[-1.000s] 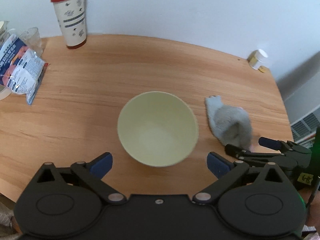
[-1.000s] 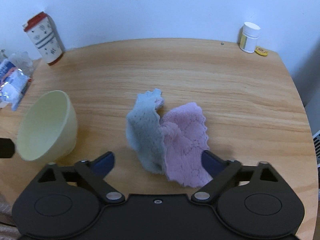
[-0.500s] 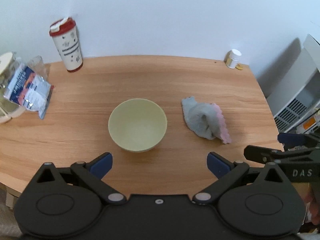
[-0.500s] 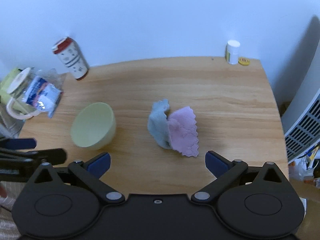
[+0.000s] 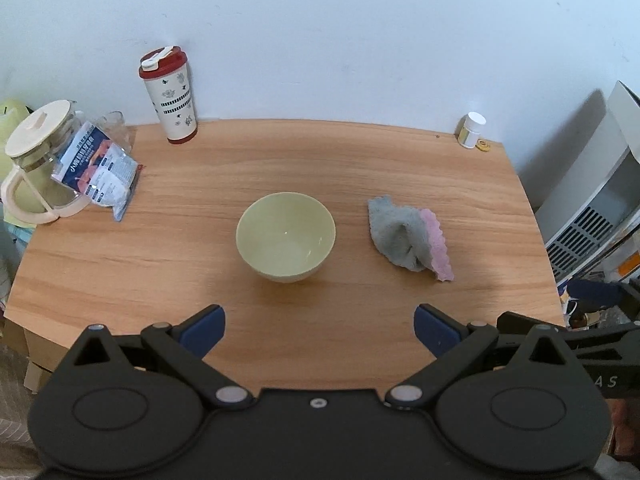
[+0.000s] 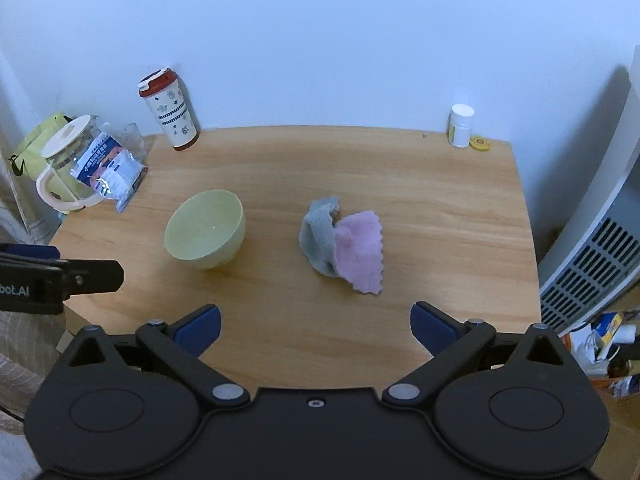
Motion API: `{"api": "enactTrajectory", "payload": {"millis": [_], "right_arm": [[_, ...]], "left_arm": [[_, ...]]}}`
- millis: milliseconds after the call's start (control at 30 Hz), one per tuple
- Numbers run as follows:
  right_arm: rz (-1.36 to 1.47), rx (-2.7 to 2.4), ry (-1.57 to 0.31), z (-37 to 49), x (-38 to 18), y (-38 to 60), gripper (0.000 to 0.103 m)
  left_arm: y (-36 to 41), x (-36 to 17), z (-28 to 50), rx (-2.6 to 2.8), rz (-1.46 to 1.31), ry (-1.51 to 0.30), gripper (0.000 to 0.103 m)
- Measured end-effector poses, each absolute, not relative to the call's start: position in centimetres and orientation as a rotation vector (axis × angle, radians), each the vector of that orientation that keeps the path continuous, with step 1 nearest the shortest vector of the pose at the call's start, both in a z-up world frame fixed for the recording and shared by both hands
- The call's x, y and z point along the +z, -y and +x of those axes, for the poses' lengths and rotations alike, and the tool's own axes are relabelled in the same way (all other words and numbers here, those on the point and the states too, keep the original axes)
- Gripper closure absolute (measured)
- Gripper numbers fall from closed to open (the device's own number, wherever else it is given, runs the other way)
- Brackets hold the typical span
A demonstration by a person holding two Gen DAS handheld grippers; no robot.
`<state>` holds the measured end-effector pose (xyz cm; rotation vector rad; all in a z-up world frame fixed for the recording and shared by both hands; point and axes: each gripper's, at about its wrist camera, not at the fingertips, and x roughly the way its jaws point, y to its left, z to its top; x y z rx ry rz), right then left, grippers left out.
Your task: Clean bowl
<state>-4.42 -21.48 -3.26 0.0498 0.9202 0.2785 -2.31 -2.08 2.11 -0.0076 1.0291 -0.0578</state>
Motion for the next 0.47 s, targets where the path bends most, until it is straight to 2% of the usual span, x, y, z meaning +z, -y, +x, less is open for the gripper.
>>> {"api": "enactTrajectory", "payload": {"millis": [467], "right_arm": [[0.001,0.317,-0.866,-5.5,-2.5,21.2,0.000]], "left_arm": [[3.2,2.4,-3.3,-0.030,-0.001,-1.010,0.000]]}}
